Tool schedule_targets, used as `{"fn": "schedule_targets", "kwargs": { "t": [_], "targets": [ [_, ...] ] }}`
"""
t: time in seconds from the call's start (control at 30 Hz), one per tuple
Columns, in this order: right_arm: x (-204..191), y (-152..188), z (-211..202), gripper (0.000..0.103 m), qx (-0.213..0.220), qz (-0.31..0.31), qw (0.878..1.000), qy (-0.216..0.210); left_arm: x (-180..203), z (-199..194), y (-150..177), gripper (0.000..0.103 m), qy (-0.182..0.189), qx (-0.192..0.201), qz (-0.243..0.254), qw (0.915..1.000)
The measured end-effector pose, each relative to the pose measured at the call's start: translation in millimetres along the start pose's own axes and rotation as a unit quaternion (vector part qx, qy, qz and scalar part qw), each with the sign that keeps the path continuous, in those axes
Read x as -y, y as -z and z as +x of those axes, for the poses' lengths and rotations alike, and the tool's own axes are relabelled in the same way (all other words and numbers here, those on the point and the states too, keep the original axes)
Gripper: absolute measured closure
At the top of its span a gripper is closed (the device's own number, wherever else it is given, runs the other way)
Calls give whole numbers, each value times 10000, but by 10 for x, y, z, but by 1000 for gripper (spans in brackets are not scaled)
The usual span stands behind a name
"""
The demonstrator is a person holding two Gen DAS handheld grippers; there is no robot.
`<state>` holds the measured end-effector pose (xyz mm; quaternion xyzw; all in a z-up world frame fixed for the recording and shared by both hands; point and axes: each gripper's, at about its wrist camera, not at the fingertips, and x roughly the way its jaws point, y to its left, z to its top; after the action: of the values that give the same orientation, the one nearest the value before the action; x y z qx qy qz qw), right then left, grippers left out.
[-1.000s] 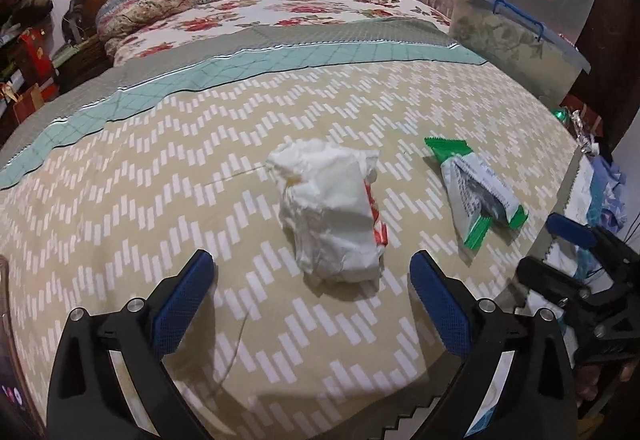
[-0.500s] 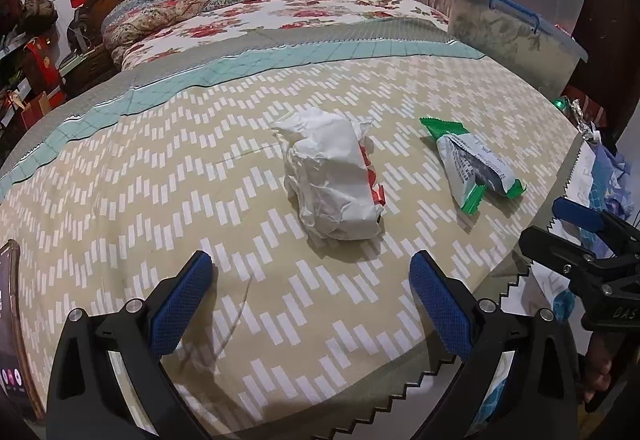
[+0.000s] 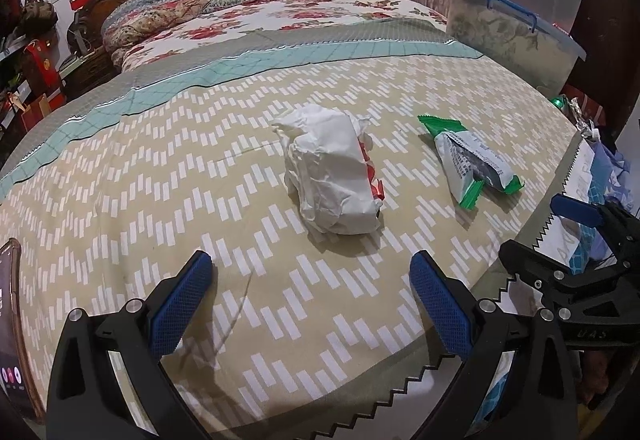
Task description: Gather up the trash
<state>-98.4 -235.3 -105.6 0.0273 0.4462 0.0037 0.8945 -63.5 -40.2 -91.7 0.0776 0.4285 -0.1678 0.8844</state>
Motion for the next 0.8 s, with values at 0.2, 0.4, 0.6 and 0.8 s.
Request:
{"fn": "schedule_targets", "kwargs": {
  "t": [0.2, 0.4, 0.6, 0.8],
  "targets": [
    [6, -25, 29, 3, -7, -13, 10000, 6, 33, 11, -9, 8, -77, -42, 83, 9999],
    [2, -56, 31, 3, -31, -21, 10000, 11, 82, 34, -13, 8, -116, -63, 121, 9998],
    [-3, -52, 21, 3, -22, -27, 10000, 12, 93, 37, -7, 8, -141, -54, 133, 9998],
    [9, -71, 41, 3, 90, -45, 9999, -4, 111, 40, -12, 9, -125, -56, 126, 9998]
  ]
}}
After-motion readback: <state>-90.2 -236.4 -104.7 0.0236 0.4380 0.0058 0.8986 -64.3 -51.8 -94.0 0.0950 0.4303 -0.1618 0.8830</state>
